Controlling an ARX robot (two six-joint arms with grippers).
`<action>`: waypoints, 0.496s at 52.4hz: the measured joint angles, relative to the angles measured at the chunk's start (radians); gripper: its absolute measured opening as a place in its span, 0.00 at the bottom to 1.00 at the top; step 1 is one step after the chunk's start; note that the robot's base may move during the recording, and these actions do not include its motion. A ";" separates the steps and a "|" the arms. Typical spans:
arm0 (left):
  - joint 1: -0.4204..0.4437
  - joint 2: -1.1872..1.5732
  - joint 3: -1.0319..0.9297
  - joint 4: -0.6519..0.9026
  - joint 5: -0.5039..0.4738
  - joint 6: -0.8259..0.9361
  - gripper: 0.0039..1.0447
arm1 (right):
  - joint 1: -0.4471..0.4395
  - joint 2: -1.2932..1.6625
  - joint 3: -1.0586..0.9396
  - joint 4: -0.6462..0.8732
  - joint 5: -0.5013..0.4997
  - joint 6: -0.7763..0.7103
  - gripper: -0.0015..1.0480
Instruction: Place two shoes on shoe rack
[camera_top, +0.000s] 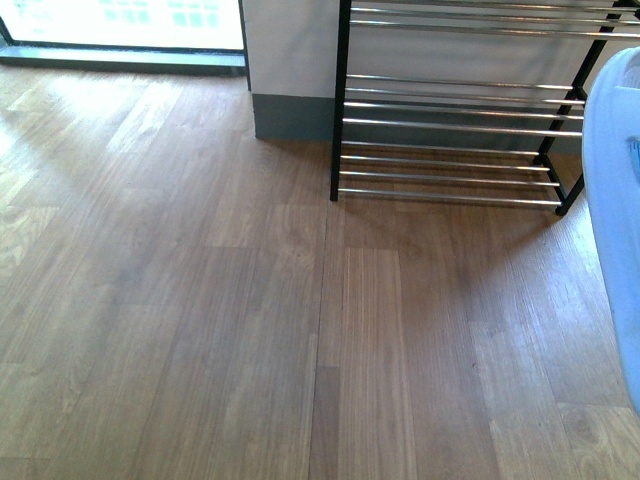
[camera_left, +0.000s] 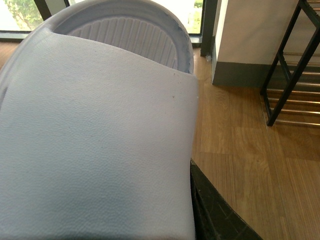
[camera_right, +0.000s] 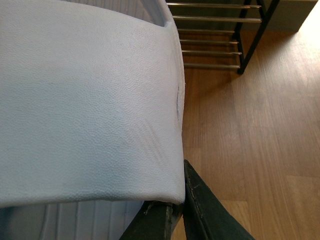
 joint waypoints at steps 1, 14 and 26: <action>0.000 0.000 0.000 0.000 0.000 0.000 0.01 | 0.000 0.000 0.000 0.000 0.000 0.000 0.01; 0.000 0.000 0.000 0.000 -0.001 0.000 0.01 | 0.000 0.000 0.000 0.000 0.000 0.000 0.01; 0.000 0.000 0.000 0.000 -0.001 0.000 0.01 | 0.000 0.000 0.000 0.000 0.000 0.000 0.01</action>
